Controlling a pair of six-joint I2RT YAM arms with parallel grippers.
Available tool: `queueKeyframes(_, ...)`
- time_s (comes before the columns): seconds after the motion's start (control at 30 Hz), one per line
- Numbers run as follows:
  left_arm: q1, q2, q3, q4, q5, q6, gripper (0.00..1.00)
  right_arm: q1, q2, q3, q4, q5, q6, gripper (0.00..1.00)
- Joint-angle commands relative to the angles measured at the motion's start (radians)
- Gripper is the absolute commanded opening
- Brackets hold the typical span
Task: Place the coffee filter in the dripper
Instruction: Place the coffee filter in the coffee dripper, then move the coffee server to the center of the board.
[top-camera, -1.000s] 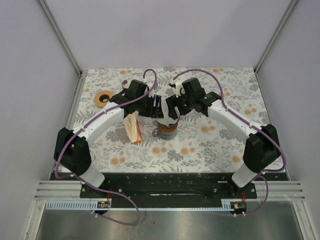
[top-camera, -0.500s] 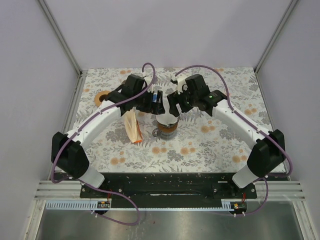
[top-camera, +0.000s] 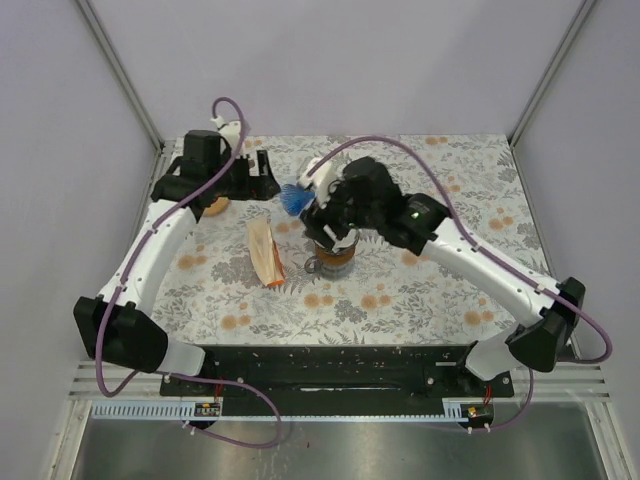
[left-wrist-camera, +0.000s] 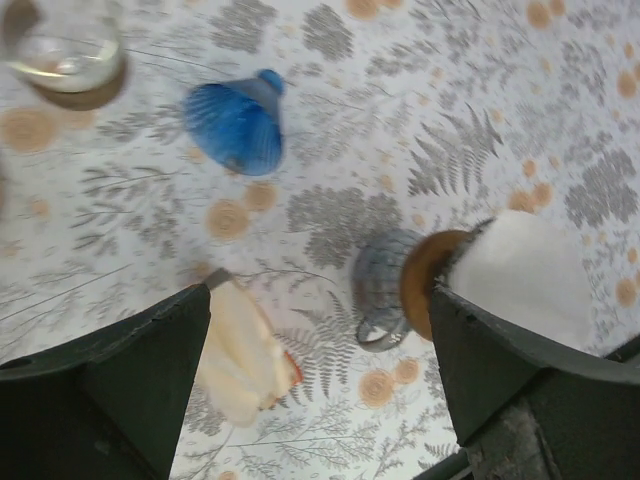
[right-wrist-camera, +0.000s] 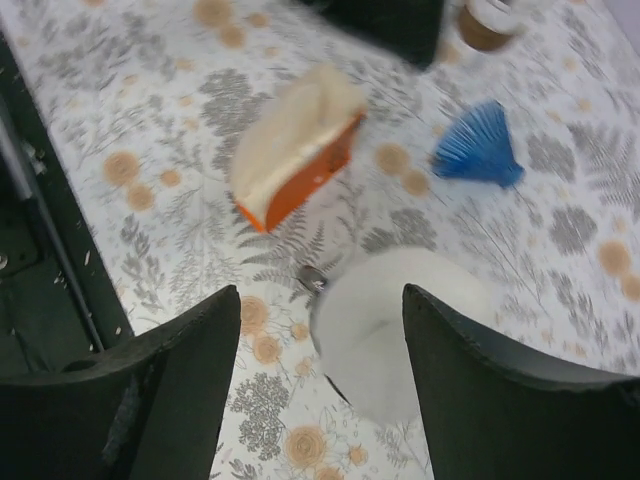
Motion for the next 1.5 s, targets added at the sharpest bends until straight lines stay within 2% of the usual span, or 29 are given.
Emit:
queueKeyframes(0.0,0.127,-0.103,-0.004,0.031,0.021,0.038,0.94,0.184,0.113,0.093,-0.107,0.076,-0.242,0.73)
queueKeyframes(0.2,0.245,-0.153,-0.068,0.071,0.037,0.046,0.95,0.273,0.283,0.143,-0.198,0.090,-0.422,0.71)
queueKeyframes(0.3,0.308,-0.144,-0.090,0.094,0.074,0.015,0.95,0.287,0.383,0.180,-0.218,0.143,-0.471,0.66)
queueKeyframes(0.37,0.339,-0.140,-0.105,0.106,0.103,-0.004,0.95,0.287,0.457,0.206,-0.225,0.200,-0.482,0.59)
queueKeyframes(0.53,0.362,-0.140,-0.131,0.126,0.129,-0.016,0.95,0.287,0.578,0.266,-0.255,0.275,-0.502,0.52)
queueKeyframes(0.77,0.365,-0.141,-0.145,0.141,0.137,-0.019,0.94,0.285,0.664,0.262,-0.252,0.346,-0.546,0.49)
queueKeyframes(1.07,0.370,-0.136,-0.148,0.145,0.146,-0.024,0.94,0.267,0.669,0.191,-0.259,0.404,-0.573,0.37)
queueKeyframes(1.47,0.371,-0.130,-0.148,0.145,0.162,-0.030,0.94,0.167,0.543,-0.011,-0.193,0.449,-0.562,0.38)
